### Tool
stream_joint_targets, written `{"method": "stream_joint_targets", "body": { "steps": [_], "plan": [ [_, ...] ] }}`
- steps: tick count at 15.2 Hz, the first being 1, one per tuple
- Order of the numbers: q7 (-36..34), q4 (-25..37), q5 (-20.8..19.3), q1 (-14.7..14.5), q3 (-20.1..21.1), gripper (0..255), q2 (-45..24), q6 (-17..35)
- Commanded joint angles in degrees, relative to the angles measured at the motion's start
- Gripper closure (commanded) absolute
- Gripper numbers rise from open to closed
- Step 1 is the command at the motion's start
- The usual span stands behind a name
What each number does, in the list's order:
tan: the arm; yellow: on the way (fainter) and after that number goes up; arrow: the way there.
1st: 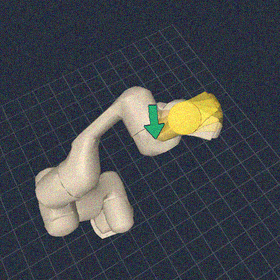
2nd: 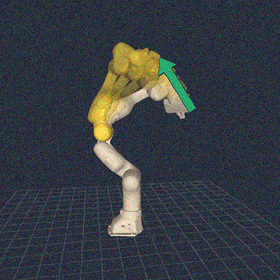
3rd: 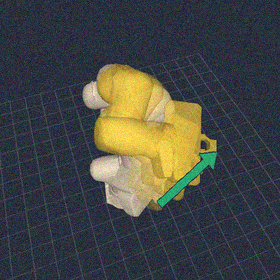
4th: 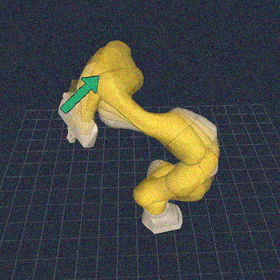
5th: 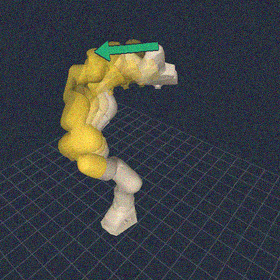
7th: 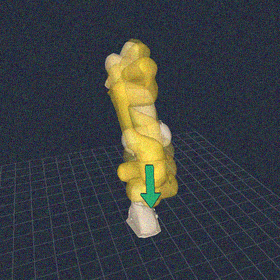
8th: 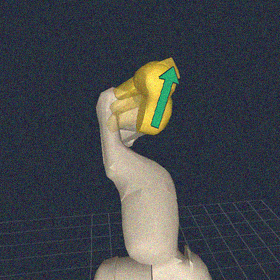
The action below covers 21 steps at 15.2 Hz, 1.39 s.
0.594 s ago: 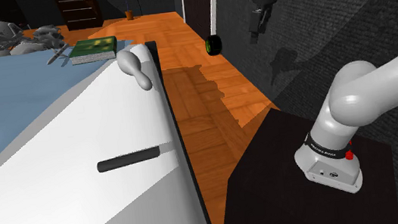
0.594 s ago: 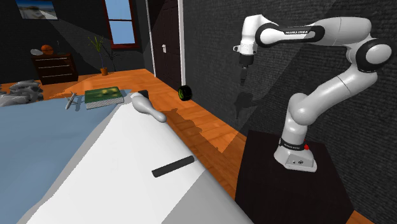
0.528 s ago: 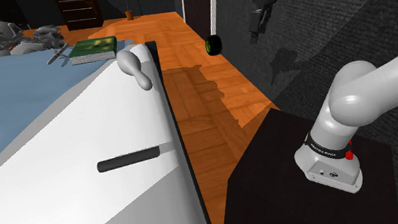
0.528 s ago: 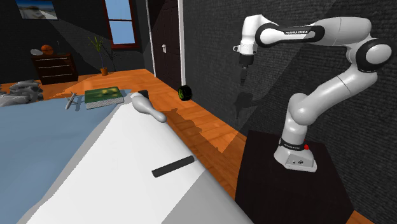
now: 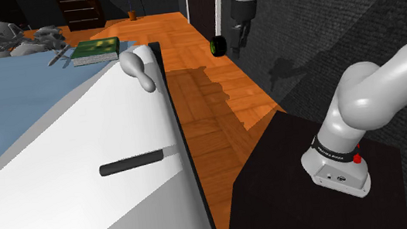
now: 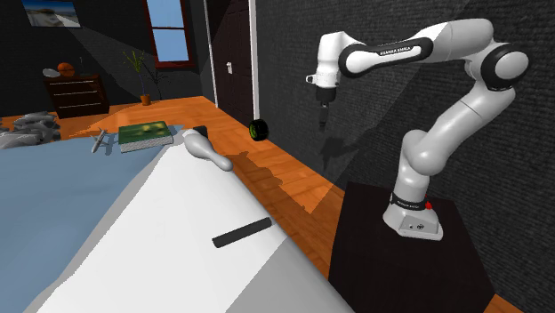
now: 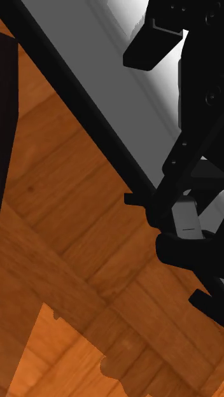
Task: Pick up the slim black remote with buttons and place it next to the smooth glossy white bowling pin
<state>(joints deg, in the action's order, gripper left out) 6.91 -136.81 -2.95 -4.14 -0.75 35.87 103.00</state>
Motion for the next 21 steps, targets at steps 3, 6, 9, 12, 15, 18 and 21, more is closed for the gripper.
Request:
{"method": "stream_joint_targets", "body": {
  "steps": [3, 6, 9, 12, 15, 18, 21],
  "plan": [
    [0.22, 1.48, 1.69, -2.49, 1.89, 0, -6.50, 4.48],
    [0.42, 3.36, 2.78, -4.23, 3.38, 0, -11.48, 7.20],
    [0.63, 5.63, 3.66, -5.85, 4.91, 0, -16.51, 9.61],
    [0.83, 8.28, 4.32, -7.37, 6.47, 0, -21.57, 11.69],
    [0.98, 11.30, 4.71, -8.82, 8.03, 0, -26.63, 13.44],
    [1.06, 14.66, 4.80, -10.23, 9.60, 0, -31.70, 14.84],
    [1.06, 18.36, 4.59, -11.66, 11.11, 0, -36.77, 15.90]
  ]
}}
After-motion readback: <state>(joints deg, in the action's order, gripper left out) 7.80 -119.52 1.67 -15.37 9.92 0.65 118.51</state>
